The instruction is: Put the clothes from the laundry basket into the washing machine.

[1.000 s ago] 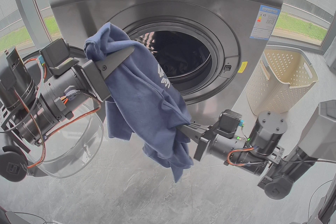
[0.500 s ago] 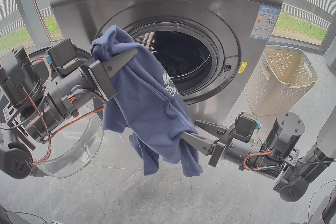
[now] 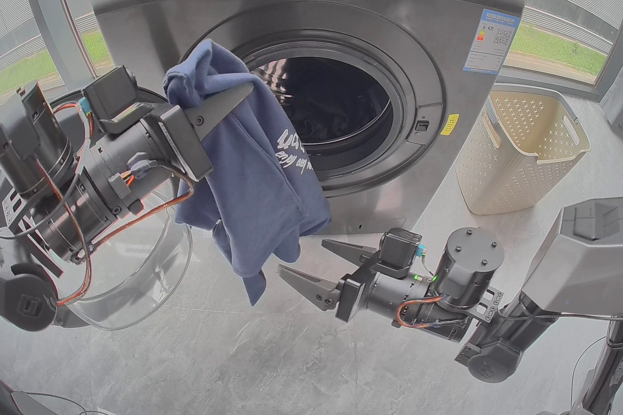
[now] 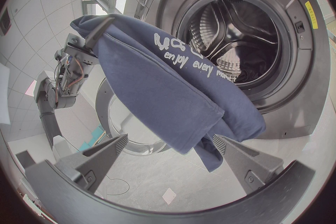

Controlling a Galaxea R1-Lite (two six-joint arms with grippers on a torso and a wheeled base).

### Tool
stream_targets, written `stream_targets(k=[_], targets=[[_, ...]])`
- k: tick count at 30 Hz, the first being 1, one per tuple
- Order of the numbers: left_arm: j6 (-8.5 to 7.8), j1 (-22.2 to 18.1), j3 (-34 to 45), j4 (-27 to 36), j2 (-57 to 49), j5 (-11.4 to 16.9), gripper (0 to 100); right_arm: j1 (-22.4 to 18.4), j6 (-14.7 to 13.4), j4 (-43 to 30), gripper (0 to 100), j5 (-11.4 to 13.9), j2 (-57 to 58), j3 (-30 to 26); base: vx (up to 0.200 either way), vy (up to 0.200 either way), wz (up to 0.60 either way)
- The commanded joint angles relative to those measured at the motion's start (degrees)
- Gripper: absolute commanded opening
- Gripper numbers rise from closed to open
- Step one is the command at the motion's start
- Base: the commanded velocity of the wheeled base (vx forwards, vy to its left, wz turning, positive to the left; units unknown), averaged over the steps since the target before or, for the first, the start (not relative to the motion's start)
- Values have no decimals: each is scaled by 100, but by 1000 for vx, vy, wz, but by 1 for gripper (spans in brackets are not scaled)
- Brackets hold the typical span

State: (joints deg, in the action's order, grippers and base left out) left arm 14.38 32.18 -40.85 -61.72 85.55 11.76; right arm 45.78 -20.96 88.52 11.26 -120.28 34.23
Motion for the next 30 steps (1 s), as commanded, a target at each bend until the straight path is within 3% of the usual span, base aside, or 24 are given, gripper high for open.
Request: stream_targets(k=[1, 11, 16, 25, 30], targets=[[3, -10, -2, -7, -21, 1, 0, -25, 13, -1, 100, -1, -452, 347, 0, 0, 0], [12, -19, -19, -7, -48, 10, 0, -543, 92, -300, 100, -1, -724, 664, 0, 0, 0], [12, -10, -19, -7, -56, 10, 0, -561, 92, -247, 100, 7, -944, 1174, 0, 0, 0], [20, -63, -19, -15, 23, 10, 0, -139, 21, -159, 100, 192, -689, 1059, 0, 0, 0], [29, -72, -72, -7, 84, 10, 0, 160, -242, -159, 100, 227, -373, 760, 0, 0, 0]])
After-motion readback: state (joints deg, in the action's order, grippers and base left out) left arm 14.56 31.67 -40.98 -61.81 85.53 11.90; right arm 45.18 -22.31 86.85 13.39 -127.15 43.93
